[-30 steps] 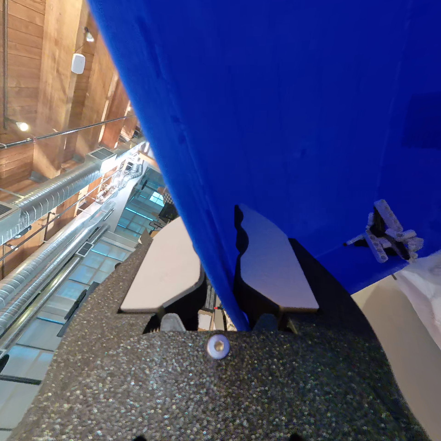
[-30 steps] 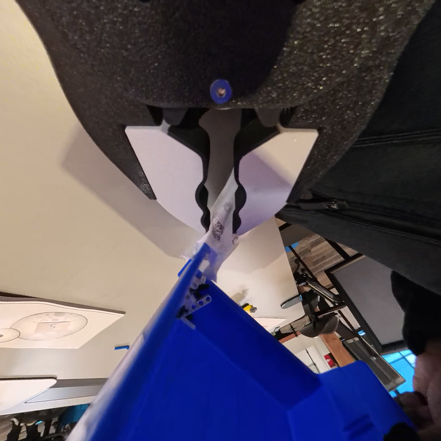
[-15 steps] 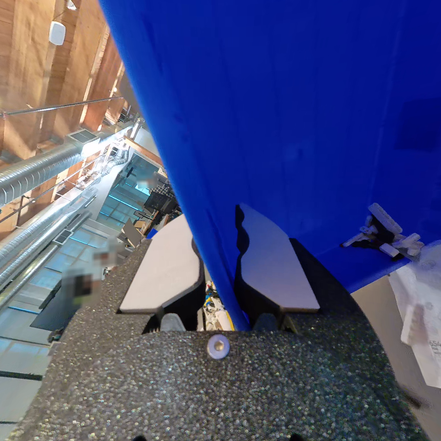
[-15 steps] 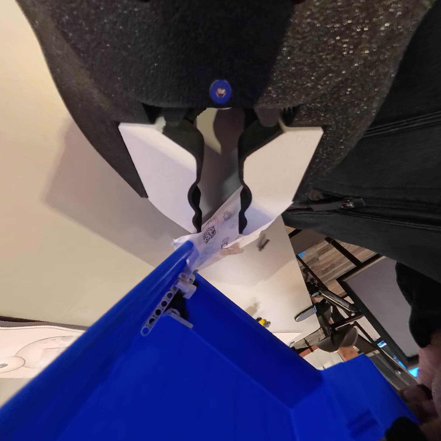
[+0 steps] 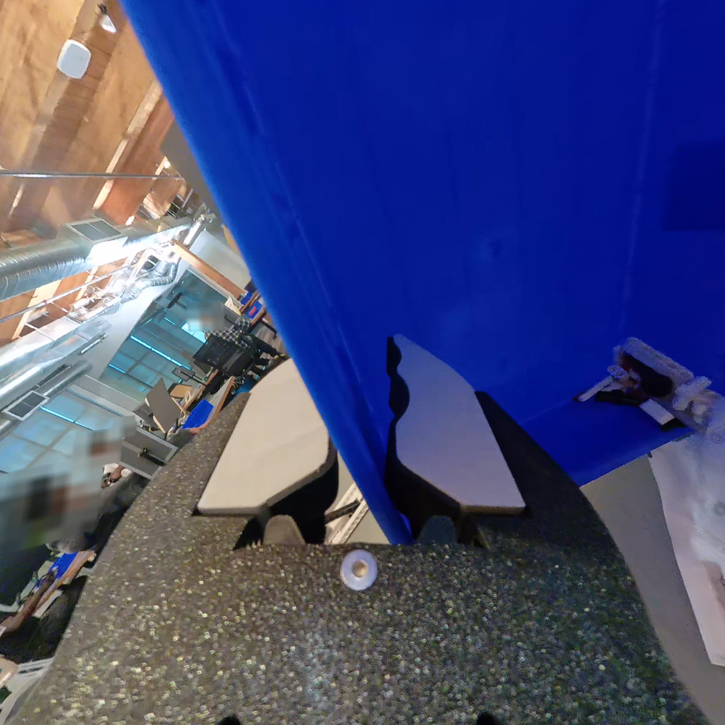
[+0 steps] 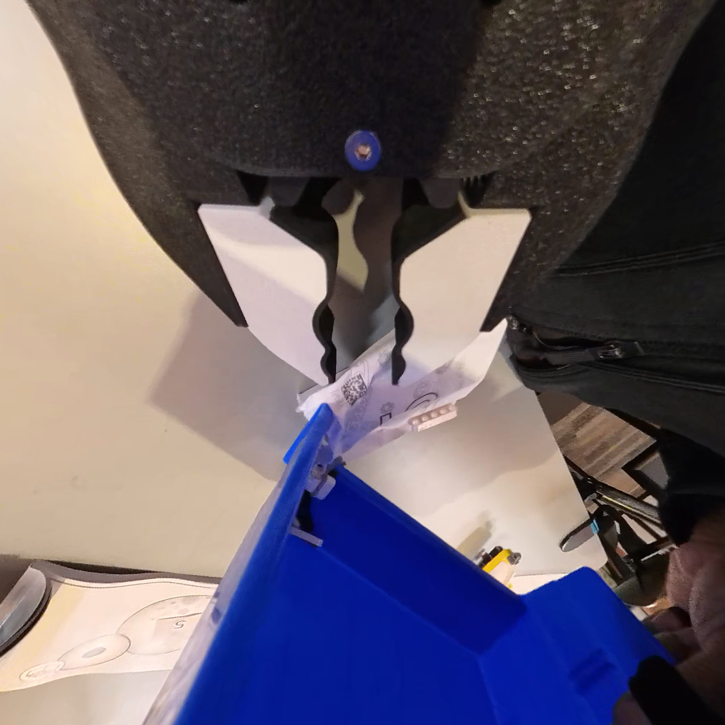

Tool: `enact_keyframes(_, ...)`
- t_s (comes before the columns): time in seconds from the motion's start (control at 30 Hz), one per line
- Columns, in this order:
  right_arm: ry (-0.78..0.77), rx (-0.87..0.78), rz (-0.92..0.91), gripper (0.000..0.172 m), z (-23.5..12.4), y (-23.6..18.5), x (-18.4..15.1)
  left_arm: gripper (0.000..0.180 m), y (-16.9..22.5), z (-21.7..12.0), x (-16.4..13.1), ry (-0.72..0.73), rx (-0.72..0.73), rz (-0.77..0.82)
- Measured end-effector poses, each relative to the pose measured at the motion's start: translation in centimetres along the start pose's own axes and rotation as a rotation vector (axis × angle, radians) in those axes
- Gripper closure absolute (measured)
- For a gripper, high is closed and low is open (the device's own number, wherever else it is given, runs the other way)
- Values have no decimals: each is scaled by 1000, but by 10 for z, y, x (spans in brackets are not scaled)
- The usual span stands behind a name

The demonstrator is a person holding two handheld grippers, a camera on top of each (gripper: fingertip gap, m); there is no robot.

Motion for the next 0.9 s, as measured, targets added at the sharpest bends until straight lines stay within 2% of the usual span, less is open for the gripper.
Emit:
enact_keyframes(0.33, -24, -38, -16, 143, 1, 0, -2, 154, 6, 8, 5, 1, 6, -54)
enact_keyframes(0.6, -30, -41, -6, 143, -1, 3, -3, 154, 2, 10, -4, -40, -55, -91)
enact_keyframes(0.9, -58, -76, -2, 146, -1, 10, -3, 153, -3, 10, -8, -49, -58, -87)
Point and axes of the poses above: each gripper's, where its closed fingertips meet, z out along the fingers, x out of its top, y = z × x across the jaws, the point moved 4 cm from there along -z, back along the fingers, and after that the axes turned 14 degrees about x, right-handed, at the moved point
